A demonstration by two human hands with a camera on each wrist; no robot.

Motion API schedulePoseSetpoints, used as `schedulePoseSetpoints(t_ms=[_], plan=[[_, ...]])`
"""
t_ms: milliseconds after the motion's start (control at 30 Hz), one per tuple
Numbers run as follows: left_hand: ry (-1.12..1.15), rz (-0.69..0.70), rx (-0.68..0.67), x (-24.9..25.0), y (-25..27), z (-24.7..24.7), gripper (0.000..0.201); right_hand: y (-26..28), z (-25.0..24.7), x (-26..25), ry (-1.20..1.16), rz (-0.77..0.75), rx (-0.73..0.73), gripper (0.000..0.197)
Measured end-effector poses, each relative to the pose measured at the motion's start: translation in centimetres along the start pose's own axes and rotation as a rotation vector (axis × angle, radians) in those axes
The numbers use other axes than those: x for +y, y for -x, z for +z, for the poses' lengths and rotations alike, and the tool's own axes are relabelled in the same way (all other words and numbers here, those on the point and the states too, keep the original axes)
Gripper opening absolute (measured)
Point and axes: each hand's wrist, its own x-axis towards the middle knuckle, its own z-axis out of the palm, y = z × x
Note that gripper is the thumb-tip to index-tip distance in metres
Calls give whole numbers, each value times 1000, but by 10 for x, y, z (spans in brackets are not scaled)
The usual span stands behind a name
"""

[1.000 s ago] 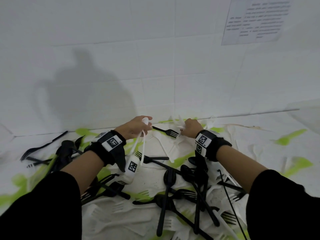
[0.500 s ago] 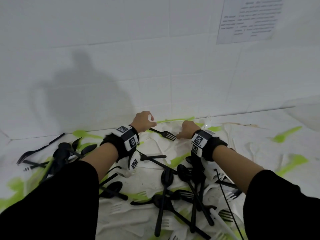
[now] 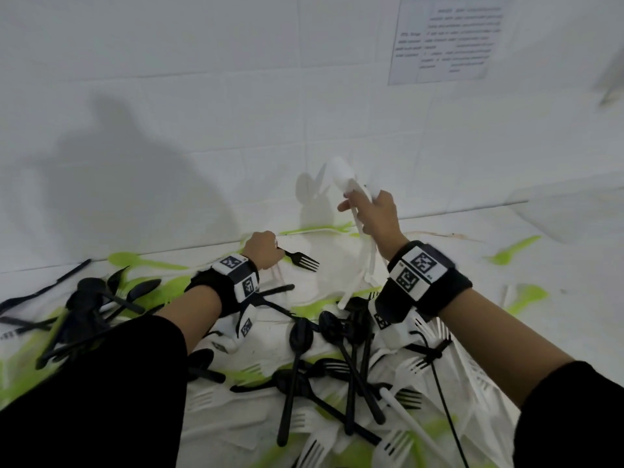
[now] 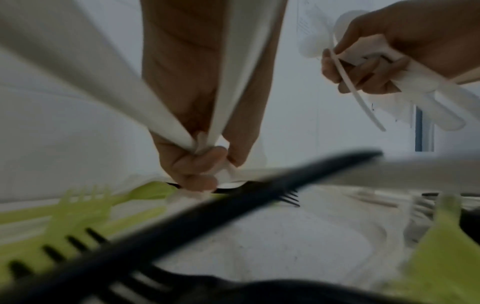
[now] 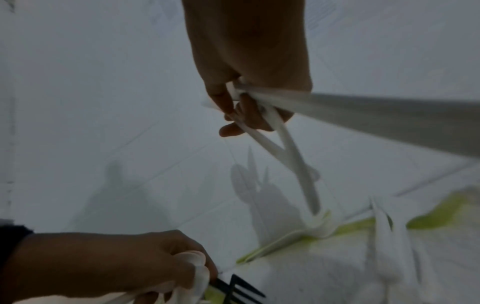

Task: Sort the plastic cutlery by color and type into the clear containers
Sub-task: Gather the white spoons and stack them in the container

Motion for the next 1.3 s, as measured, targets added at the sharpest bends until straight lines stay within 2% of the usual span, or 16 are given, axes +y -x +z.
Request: schedulePoseSetpoints(t_ms=[33,133,300,400,500,600,700,867,967,1133,1233,1300], plan=[[46,-1,16,-3,2,-2,11,1,-2,-3,37,-14,18,26],[226,26,65,-8,12,-11,22,1,-14,-2,162,18,24,27],[445,34,101,0,19,-21,22,-15,-39,27,374,168,29,25],[572,65,124,11,22,-28,27,-21,-49,46,255,307,93,20],[650,89,204,23,23,-37,22,-24,-59,59,152,398,175,35],[669,104,271,31,22,-39,19,-30,-66,68,341,391,112,45],[634,135,316,39,23,-41,24,-35,-62,73,592,371,-21,34],[697,250,308,46,30,-38,28,-39,-44,69,761,330,-173,20],[675,267,253,47,36,-38,22,-42,-35,67,811,334,-204,25],[687,246,161,40,43,-41,9,-43,-35,70,835,374,-215,42],[713,225,135,33,45,-44,9,-37,-35,69,783,363,-174,32],[755,203,102,30,49,-47,10,-33,-36,65,750,318,-129,37]])
